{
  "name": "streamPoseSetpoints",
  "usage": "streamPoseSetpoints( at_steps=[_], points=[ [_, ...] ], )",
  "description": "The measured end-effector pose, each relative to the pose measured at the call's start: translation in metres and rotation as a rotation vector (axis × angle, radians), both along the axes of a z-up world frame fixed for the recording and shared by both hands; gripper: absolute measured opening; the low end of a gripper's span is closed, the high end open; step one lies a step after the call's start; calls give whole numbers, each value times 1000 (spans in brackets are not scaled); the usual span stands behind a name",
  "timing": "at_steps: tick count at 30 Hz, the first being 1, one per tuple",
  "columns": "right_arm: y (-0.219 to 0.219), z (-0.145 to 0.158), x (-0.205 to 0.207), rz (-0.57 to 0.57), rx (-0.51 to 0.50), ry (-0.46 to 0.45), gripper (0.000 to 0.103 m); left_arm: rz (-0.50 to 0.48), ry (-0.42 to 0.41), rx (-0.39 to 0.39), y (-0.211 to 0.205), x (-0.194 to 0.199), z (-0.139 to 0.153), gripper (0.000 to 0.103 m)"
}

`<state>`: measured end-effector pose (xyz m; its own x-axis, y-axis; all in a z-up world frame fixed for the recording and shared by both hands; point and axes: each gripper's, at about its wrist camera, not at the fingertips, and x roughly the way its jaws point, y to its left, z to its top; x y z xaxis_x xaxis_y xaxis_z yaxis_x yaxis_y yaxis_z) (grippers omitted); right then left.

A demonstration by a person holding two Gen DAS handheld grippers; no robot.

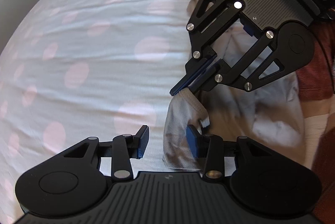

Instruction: Fold clothes

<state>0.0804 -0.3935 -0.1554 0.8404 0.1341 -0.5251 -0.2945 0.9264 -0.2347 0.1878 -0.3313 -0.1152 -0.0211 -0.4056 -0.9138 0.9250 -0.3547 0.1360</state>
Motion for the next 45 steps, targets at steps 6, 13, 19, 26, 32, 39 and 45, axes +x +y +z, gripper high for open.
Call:
streamPoseSetpoints(
  at_steps=[6, 13, 19, 26, 32, 39, 45],
  points=[
    [20, 23, -33, 153, -137, -97, 5, -87, -23, 76, -7, -23, 11, 33],
    [32, 26, -60, 226, -217, -109, 5, -102, -3, 126, -5, -49, 11, 4],
    [28, 28, -76, 206, -214, -95, 5, -13, -47, 134, -1, -62, 18, 1],
    [13, 32, -101, 177, -222, -32, 9, 160, -129, 95, 11, -70, 19, 1],
    [-31, 22, -132, 93, -343, 123, 9, 256, -130, 59, 31, -72, 10, 1],
    [-95, 17, -129, 94, -544, 329, 15, 312, -106, 15, 40, -71, 12, 1],
    [-83, -11, -116, 355, -755, 484, 23, 340, -94, -8, 41, -66, 14, 1]
  ],
)
